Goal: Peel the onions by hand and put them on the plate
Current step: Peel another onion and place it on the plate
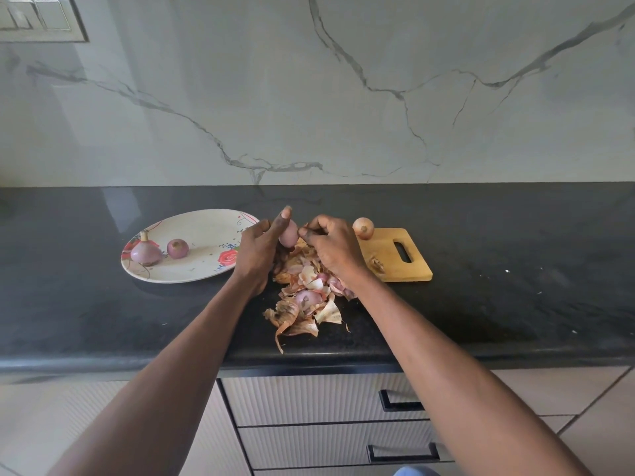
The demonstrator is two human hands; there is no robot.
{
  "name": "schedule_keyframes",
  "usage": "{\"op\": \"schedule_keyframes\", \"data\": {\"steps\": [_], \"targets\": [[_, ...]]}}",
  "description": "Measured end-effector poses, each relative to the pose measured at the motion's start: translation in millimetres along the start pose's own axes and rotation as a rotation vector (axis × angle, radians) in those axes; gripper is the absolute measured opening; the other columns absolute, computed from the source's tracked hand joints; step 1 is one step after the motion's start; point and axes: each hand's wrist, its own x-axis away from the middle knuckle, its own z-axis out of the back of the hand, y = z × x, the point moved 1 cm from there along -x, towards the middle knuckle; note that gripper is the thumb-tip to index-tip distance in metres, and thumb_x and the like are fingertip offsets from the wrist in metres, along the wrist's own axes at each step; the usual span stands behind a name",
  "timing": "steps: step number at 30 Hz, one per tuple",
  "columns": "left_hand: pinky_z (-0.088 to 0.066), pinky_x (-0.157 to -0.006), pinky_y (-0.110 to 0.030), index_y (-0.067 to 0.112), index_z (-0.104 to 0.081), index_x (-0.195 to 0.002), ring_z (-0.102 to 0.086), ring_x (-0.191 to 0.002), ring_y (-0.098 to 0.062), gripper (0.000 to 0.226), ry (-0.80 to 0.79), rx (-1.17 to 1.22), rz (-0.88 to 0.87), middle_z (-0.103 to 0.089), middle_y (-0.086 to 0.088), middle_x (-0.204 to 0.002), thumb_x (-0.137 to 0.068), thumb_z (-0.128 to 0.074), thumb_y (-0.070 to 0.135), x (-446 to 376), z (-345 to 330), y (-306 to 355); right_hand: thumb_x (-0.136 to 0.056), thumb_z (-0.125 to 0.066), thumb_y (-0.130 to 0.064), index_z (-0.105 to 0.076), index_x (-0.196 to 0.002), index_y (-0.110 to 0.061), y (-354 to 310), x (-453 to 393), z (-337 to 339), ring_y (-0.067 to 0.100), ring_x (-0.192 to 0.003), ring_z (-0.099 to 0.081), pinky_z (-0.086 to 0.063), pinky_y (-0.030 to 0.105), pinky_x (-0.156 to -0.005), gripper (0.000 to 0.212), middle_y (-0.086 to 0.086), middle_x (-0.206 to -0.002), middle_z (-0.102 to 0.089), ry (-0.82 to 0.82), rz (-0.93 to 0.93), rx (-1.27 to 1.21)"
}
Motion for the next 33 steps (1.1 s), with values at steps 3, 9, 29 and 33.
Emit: {"op": "schedule_keyframes", "data": {"steps": [3, 9, 29, 33], "targets": [[-0.035, -0.040, -0.027, 0.000, -0.058, -0.099, -0.043, -0.046, -0.018, 0.062, -0.019, 0.006, -0.007, -0.058, -0.010, -0.067, -0.086, -0.068, 0.059, 0.2, 0.0, -0.4, -0.096, -0.062, -0.017, -0.059, -0.078, -0.016, -3.1, 2.3, -1.6, 0.003, -0.063, -0.049, -0.033, 0.015, -0.053, 0.019, -0.009, -0.071, -0.057, -0.009, 0.047, 0.104], [-0.037, -0.042, -0.028, -0.002, -0.058, -0.100, -0.047, -0.050, -0.024, 0.058, -0.060, 0.008, -0.055, -0.059, -0.021, -0.074, -0.088, -0.072, 0.052, 0.6, -2.2, -0.9, -0.103, -0.044, -0.014, -0.051, -0.080, -0.009, -4.9, 6.3, -6.2, 0.010, -0.060, -0.042, -0.028, 0.030, -0.051, 0.024, -0.002, -0.070, -0.049, -0.043, 0.002, 0.184], [-0.042, -0.045, -0.028, 0.001, -0.061, -0.097, -0.055, -0.055, -0.025, 0.048, 0.008, -0.057, -0.102, -0.060, -0.014, -0.072, -0.099, -0.059, 0.049, -2.0, -1.9, -5.0, -0.103, -0.050, -0.024, -0.048, -0.071, -0.012, -3.8, 1.6, -6.1, 0.009, -0.055, -0.040, -0.028, 0.033, -0.055, 0.034, -0.004, -0.061, -0.044, -0.095, 0.002, 0.128], [-0.047, -0.055, -0.034, 0.008, -0.062, -0.095, -0.059, -0.062, -0.029, 0.046, -0.011, -0.068, -0.104, -0.063, -0.014, -0.075, -0.090, -0.067, 0.054, -2.2, -1.3, -7.0, -0.104, -0.048, -0.022, -0.057, -0.076, -0.010, -6.1, 2.6, -4.3, -0.001, -0.045, -0.046, -0.033, 0.023, -0.049, 0.031, -0.010, -0.056, -0.051, -0.109, -0.049, 0.063]]}}
